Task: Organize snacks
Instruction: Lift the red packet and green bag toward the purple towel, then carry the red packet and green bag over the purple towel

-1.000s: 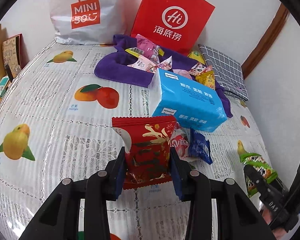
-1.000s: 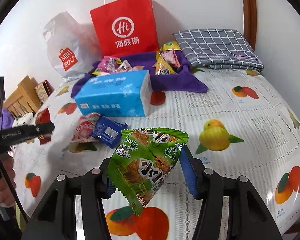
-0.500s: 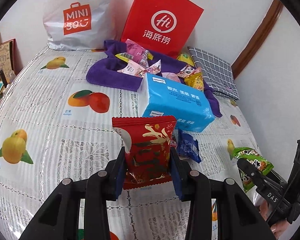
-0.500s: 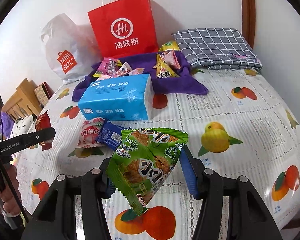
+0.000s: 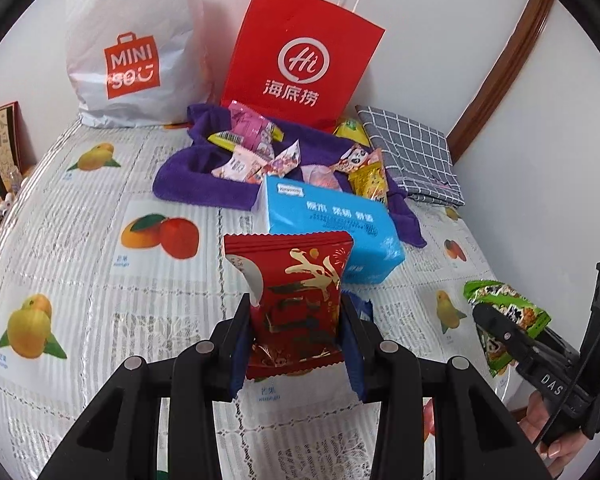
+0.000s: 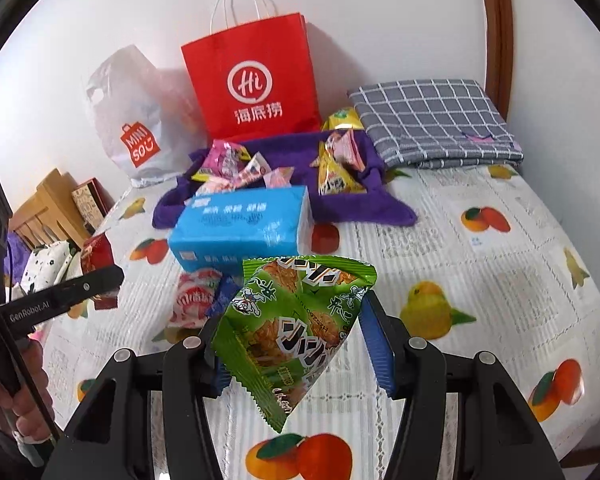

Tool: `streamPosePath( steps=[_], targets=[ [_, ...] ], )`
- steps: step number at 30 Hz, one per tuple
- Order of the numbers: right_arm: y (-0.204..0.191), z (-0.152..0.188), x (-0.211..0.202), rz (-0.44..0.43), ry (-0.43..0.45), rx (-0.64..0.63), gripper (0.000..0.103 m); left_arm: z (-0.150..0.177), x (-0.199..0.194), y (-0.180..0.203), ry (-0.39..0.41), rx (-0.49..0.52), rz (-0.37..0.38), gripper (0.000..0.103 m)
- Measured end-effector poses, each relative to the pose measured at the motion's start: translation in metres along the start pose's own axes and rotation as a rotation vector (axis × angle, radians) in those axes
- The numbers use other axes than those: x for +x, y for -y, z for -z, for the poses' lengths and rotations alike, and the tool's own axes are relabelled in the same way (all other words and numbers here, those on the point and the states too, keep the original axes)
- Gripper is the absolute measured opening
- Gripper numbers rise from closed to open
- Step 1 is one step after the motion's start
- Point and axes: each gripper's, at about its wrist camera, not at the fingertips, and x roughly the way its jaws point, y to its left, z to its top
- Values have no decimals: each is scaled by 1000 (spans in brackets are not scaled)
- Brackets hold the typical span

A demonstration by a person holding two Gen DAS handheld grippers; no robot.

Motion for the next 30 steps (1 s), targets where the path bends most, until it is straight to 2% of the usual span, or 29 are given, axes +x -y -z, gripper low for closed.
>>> streamPosePath(
  steps=[18, 25, 30],
  targets=[
    [-2, -61, 5, -17, 48, -31, 55, -48, 1, 9, 31, -1, 19, 38],
    [-5, -78, 15, -28, 23, -118, 55, -58, 11, 5, 25, 1, 11, 38],
    [-5, -90, 17, -36, 43, -130, 55, -64, 18, -1, 18, -20, 7, 38]
  ],
)
